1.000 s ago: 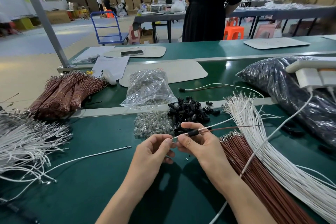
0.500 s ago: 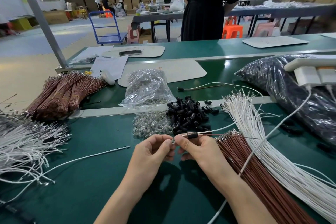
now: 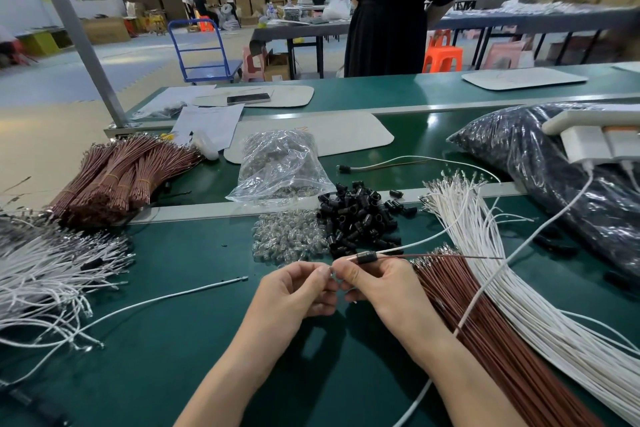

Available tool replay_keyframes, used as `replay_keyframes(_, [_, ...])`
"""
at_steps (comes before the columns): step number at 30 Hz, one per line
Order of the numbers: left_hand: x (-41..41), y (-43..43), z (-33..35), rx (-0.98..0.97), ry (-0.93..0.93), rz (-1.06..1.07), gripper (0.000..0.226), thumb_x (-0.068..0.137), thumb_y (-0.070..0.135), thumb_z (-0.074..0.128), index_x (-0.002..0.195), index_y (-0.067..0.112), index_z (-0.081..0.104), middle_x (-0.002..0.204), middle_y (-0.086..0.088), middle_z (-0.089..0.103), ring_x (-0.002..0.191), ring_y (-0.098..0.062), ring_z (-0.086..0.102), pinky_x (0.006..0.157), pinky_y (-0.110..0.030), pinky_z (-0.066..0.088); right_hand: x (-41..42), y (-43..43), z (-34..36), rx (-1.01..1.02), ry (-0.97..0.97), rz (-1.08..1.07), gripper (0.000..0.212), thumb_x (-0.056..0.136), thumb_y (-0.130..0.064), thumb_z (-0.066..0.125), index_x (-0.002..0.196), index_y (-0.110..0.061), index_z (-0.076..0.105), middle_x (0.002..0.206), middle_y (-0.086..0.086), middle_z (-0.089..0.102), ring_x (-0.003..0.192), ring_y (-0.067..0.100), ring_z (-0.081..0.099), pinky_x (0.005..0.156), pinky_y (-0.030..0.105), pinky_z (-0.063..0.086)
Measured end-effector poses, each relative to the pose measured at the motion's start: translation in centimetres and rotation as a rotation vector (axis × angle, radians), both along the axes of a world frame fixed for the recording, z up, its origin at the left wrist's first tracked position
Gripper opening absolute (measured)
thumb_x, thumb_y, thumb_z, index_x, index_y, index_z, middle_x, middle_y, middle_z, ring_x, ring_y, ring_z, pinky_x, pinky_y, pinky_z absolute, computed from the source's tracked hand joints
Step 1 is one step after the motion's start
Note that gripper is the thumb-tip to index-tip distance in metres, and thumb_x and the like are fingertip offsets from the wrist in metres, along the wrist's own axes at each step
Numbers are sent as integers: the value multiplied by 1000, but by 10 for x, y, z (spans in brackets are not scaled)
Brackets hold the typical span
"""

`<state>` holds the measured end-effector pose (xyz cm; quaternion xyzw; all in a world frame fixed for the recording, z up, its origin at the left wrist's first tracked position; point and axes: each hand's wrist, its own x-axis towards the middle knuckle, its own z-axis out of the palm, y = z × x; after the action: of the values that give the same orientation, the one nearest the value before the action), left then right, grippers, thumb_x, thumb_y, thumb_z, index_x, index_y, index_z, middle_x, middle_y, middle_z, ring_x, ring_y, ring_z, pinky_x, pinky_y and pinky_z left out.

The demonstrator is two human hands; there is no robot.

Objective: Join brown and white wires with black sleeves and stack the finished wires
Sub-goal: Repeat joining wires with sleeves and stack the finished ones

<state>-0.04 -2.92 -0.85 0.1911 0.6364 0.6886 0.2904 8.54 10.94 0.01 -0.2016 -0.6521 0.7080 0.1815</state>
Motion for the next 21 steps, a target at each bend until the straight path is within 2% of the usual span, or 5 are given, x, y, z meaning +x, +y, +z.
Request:
replay_keyframes(5, [0,-2,2,1,8,-25,16,98,17,63,101,4,72,89,-9,77,77,-16,71,71,-24,58,0,-1,1,-19,4,-9,11,84,-22,78,85,-11,79,78,8,76,69,12,69,62,22,56])
replay_keyframes(8, [-1,-4,1,-11,28,-43,14,98,16,64,99,5,72,90,-10,76,78,-17,71,73,-26,59,-1,0,0,-23,1,-20,18,78,-27,79,83,-10,78,72,6,74,65,10,67,61,20,55])
replay_keyframes(14, [-2,-4,0,-38,127,-30,12,98,16,63,96,9,74,86,-7,76,75,-16,71,71,-25,58,-1,0,-2,-30,8,4,29,70,-37,79,83,-12,79,76,5,76,66,8,68,61,21,55])
replay_keyframes(19, [-2,-3,-2,-45,176,-29,13,98,16,63,95,14,76,83,-4,76,74,-15,70,70,-26,58,-1,-1,-3,-16,12,59,30,73,-35,77,89,-10,78,75,3,75,69,7,67,60,20,54])
replay_keyframes(21, [-2,-3,-2,-45,174,-22,13,98,16,64,95,15,76,83,-4,76,73,-15,70,69,-26,58,0,0,-3,-8,8,53,23,80,-28,77,91,-8,78,75,3,74,70,8,67,60,20,53])
